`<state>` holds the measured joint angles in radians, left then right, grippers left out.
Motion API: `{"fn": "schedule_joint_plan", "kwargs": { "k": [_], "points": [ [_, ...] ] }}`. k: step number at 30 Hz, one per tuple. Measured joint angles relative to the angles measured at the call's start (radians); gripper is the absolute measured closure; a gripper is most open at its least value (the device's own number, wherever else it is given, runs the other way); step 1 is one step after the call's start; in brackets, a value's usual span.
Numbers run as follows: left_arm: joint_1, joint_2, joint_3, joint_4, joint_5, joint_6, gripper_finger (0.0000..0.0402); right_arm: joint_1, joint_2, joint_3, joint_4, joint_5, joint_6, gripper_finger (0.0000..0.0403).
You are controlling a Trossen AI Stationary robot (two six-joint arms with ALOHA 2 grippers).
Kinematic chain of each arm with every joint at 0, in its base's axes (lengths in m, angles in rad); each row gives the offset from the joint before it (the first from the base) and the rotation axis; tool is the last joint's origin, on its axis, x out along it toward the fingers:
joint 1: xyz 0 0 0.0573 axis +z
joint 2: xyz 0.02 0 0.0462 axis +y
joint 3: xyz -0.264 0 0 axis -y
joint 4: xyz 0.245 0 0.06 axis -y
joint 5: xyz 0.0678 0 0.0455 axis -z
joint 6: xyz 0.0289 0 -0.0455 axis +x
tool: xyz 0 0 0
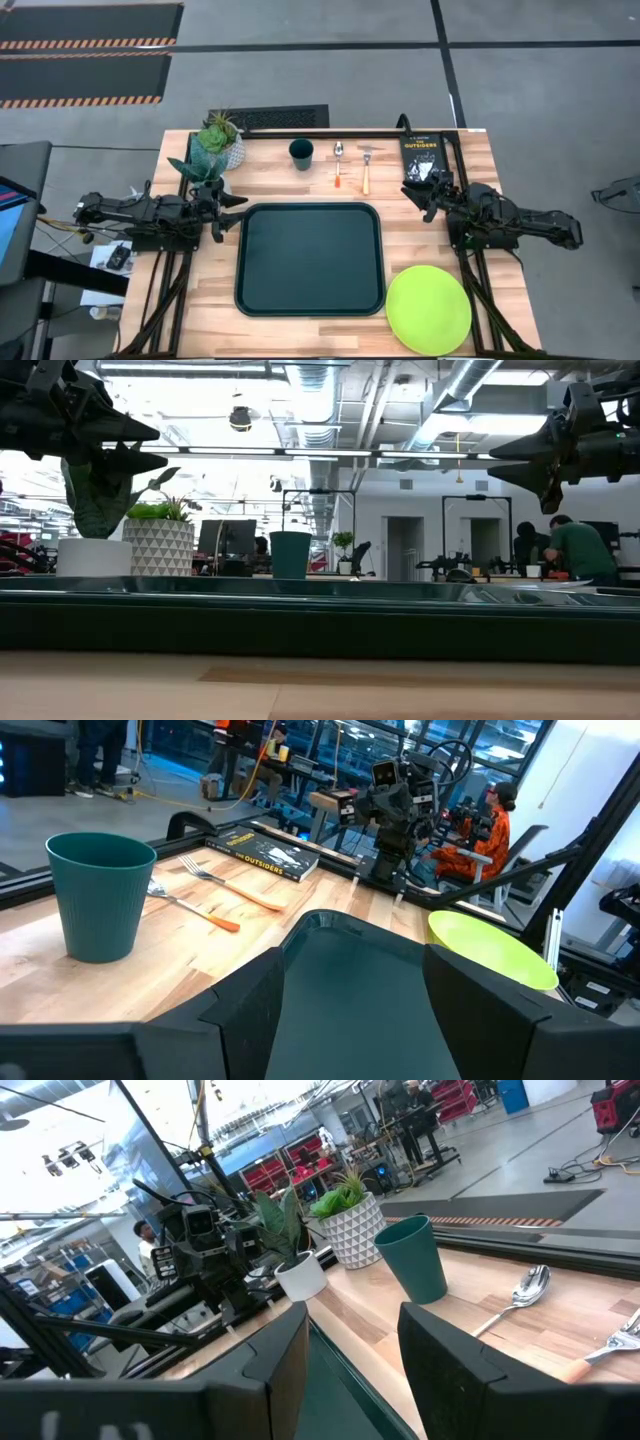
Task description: Pick and place plate/cup/fork/spoon on tray
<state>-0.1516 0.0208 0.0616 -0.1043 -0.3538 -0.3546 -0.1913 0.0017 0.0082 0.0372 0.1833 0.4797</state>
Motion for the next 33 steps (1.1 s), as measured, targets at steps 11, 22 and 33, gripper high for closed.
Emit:
{"fn": "schedule_joint_plan", "kwargs": {
  "k": [11, 22, 33],
  "points": [
    [0.000, 0.000, 0.000, 0.006, 0.000, 0.000, 0.0173, 0.000, 0.000, 0.000, 0.000, 0.000, 0.000, 0.0221],
    [0.000, 0.000, -0.002, 0.024, -0.038, -0.294, 0.0173, 0.000, 0.000, 0.000, 0.000, 0.000, 0.000, 0.0221],
    [0.000, 0.000, -0.003, 0.103, -0.084, -0.675, 0.0173, 0.000, 0.000, 0.000, 0.001, 0.000, 0.000, 0.0221]
  ]
}}
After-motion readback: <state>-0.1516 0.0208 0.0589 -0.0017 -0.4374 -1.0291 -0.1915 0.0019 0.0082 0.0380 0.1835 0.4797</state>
